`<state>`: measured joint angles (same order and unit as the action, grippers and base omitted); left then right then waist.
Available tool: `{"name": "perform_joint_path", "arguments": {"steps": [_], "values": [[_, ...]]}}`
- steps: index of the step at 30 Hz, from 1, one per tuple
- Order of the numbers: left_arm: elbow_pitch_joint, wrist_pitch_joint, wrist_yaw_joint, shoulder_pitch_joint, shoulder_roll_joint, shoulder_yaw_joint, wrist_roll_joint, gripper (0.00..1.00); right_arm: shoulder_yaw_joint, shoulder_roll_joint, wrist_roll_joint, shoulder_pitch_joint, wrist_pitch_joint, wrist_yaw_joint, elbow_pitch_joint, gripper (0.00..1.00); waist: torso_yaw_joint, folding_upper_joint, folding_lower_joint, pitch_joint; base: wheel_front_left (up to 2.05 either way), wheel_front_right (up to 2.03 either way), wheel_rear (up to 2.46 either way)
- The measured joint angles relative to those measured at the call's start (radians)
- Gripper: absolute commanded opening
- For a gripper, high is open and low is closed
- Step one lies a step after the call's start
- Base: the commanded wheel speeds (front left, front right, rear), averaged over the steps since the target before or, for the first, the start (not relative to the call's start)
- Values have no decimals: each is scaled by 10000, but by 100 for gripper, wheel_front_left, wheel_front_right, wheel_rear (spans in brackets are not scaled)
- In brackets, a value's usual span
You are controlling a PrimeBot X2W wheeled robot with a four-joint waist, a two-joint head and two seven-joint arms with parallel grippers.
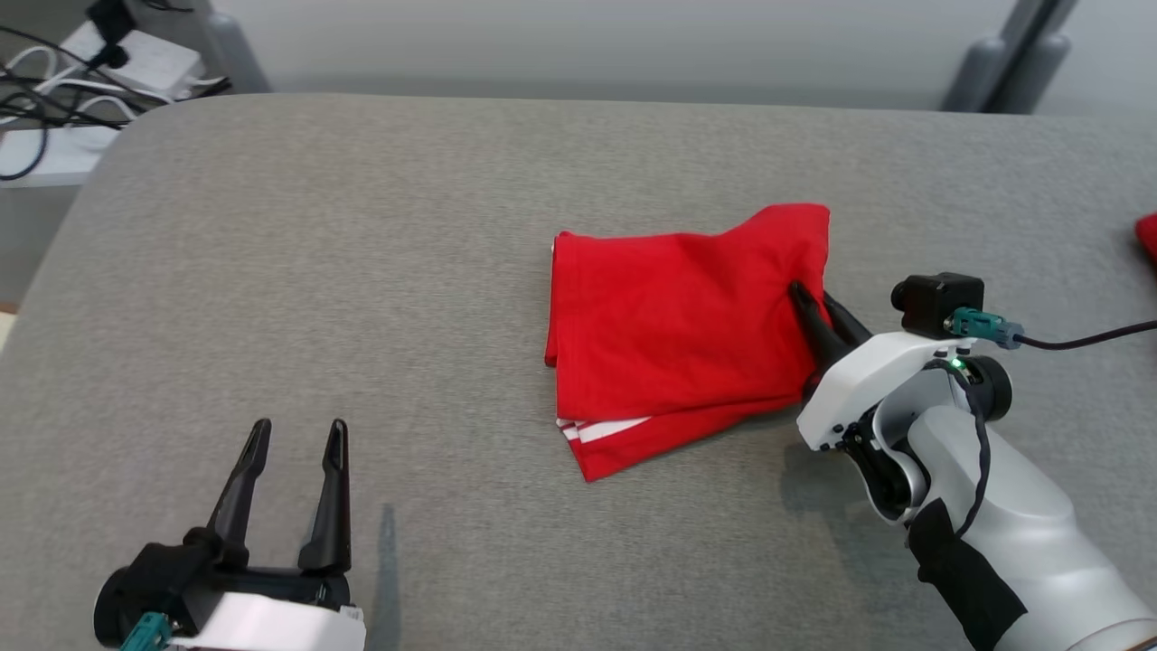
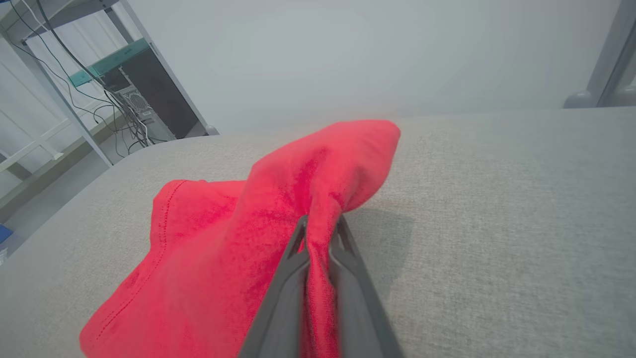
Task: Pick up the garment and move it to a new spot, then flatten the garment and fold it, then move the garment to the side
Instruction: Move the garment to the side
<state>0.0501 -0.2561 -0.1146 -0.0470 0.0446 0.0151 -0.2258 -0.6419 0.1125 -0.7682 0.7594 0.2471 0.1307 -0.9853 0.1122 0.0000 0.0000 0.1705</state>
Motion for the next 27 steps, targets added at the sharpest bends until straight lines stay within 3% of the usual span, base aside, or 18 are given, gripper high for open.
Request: {"name": "perform_joint_path", "arguments": {"steps": [14,27], "values": [[-305,0,-88,680,71,15,464,100,2065,-194,1753,-508,0,0,1618,0,-2250,0,0,655,0,0,0],[-527,0,-90,810,782,-236,500,100,3287,-520,2522,-1686,2,0,2918,0,-4437,0,0,1252,0,0,0]]}}
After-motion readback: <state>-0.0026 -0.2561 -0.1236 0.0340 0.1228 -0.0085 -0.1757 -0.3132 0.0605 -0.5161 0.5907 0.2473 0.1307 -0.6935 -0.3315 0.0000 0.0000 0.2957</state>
